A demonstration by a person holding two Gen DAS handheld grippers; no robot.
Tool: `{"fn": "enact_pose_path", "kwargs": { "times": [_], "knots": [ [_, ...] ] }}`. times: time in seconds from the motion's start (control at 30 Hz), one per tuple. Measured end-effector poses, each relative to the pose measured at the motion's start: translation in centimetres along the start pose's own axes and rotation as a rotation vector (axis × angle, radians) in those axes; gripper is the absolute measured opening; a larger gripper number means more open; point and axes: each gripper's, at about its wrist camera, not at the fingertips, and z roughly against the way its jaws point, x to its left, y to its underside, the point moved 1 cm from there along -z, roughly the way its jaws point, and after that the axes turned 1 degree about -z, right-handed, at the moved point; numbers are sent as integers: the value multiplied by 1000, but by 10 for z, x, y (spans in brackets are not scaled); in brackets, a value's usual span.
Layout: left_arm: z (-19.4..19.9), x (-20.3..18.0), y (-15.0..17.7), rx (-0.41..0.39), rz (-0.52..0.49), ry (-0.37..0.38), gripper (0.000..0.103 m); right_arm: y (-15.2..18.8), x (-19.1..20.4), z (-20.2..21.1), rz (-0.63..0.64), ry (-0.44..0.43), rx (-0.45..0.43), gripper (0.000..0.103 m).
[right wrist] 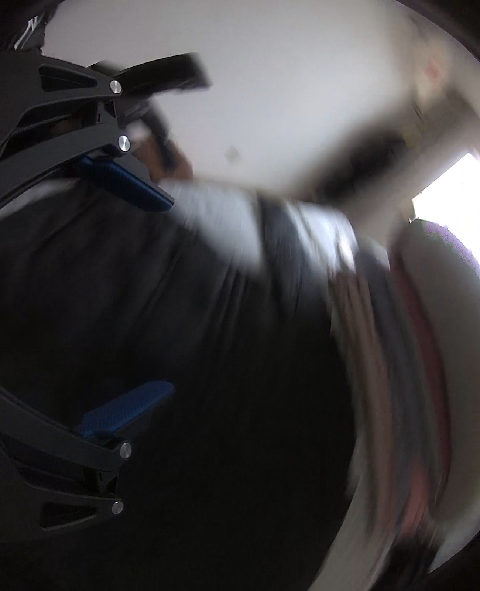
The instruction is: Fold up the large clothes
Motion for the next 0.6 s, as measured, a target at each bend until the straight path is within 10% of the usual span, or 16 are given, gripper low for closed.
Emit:
{"fn": "enact_pose_path", "kwargs": {
  "times": [0.27, 0.6],
  "knots": [
    [-14, -10, -15, -6, 20, -41, 95, 122, -186, 152, -462, 207, -134, 90],
    [-39, -5, -8, 49, 2, -76, 95, 200, -249, 169, -704, 93, -182, 90]
  ]
}}
